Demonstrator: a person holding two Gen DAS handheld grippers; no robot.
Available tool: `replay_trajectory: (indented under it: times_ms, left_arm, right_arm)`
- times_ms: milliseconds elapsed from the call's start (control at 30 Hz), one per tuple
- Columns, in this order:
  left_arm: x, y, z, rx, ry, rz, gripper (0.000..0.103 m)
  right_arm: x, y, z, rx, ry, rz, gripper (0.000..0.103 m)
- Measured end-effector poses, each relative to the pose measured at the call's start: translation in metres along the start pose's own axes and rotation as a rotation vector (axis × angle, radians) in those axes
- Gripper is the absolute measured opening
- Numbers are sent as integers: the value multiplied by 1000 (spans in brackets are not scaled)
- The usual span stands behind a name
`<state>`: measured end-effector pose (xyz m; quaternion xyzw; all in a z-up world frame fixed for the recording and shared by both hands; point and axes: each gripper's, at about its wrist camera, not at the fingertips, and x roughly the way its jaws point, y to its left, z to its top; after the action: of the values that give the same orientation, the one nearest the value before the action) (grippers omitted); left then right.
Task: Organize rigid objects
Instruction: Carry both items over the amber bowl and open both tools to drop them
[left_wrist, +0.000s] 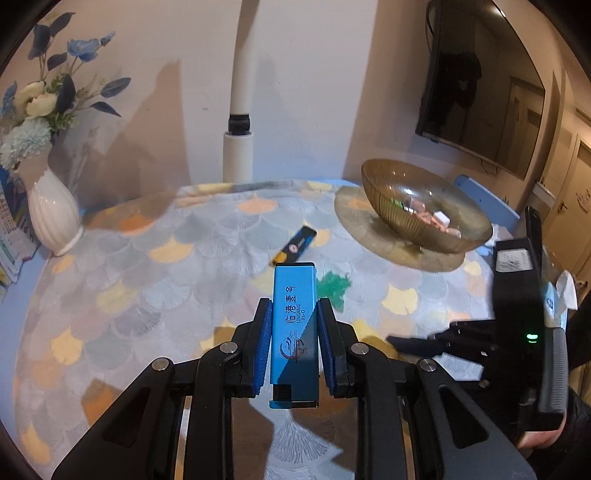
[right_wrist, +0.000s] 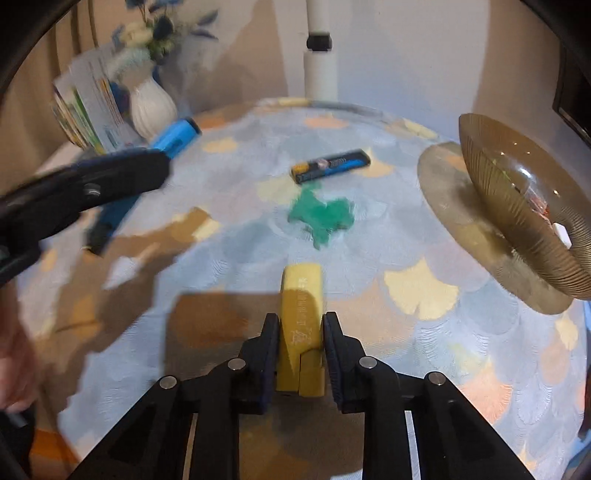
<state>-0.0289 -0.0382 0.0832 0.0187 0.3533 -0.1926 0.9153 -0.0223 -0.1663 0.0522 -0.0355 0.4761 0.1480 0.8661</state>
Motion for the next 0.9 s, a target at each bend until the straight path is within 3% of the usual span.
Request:
replay_trajectory:
  times_ms: [133,233,267,333,433,500,567,633,700,733,767,833,900]
  left_arm:
    - [-1,-7,20,20,-23,-9,21]
    - [10,-40,52,76,-52,-63,21]
    - [15,-52,61,90,-60,-85,21]
    - [34,-90,86,130,-67,-166,21]
    - [73,-128,104,116,-1,-262,22]
    - [101,-140,109,67,58,-318,40]
    - [115,-144,114,61,43,-295,75]
    - [111,-135,116,47,31,-255,78]
    - [92,-121,112,49,-21,-226,80]
    - [76,-109,105,65,-51,-212,81]
    - [67,-99,100,69,-54,-194,82]
    - [48,-72,87,48,-44,-149,82]
    - [34,-49,75,18,-34,-119,82]
  right_arm:
    - [-73,-59,13,132,-182,-20,20]
    - [-110,-112,21,212,-265,-200,20]
    - [-112,-134,24,260,-261,-248,20]
    - [-104,-173,27,361,-228,-262,20]
    - [-78,-216,36,449,-163,-268,20]
    - [-67,-234,43,437,-141,-233,21]
    - [-71,-244,41,480,-134,-218,23]
    - [-84,-241,29,499,-172,-168,27]
    - [-96,-225,17,475,-222,-112,48]
    - [-101,-212,10,459,-247,-90,64]
    - [-106,-194,1,437,-280,-45,70]
    - [-110,-158,-9,388,-324,72,70]
    - [-109,-110,-16,302,-348,140,79]
